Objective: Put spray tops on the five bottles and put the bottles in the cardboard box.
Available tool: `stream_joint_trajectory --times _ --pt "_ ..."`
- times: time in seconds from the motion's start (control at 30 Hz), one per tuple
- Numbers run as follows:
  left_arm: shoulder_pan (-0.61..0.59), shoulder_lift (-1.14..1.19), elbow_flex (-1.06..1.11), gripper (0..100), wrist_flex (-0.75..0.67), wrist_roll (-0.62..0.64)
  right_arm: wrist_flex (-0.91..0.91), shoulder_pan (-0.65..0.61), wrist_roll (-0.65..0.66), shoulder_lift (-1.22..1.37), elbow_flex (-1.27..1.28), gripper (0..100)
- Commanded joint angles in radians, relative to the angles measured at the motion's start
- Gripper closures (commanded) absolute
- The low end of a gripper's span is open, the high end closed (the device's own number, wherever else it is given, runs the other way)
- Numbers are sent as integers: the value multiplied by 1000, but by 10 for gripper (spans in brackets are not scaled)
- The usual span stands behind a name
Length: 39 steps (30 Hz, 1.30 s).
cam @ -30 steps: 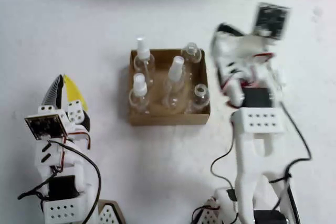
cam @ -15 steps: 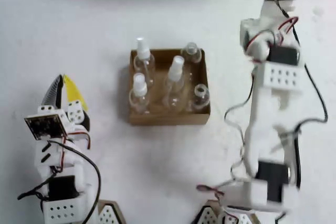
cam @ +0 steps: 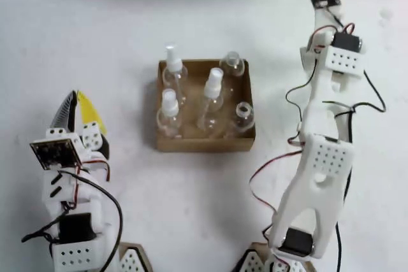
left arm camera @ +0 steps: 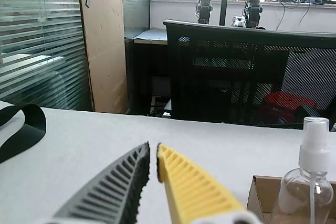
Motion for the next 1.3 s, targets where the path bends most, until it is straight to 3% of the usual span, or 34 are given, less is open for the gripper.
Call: stream_joint_trajectory --times 0.0,0.3,0.47,0.57,0.77,0.93,1.1,1.27 --pt "2 -15 -17 968 -28 -12 24 35 57 148 -230 809" --pt "4 -15 -17 968 -29 -12 44 41 84 441 -542 817" --pt "4 -15 -17 968 -29 -12 101 36 84 486 -615 982" --pt "4 -15 -17 968 -31 -12 213 12 77 472 -654 954" --pt "4 -15 -17 968 -31 -12 455 -71 52 366 -641 981" --pt "4 -15 -17 968 -31 -12 453 -65 -140 338 -634 983" --pt "4 -15 -17 968 -31 -12 461 -65 -157 340 -605 983" --pt "4 -15 -17 968 -31 -12 461 -70 -158 260 -382 983"
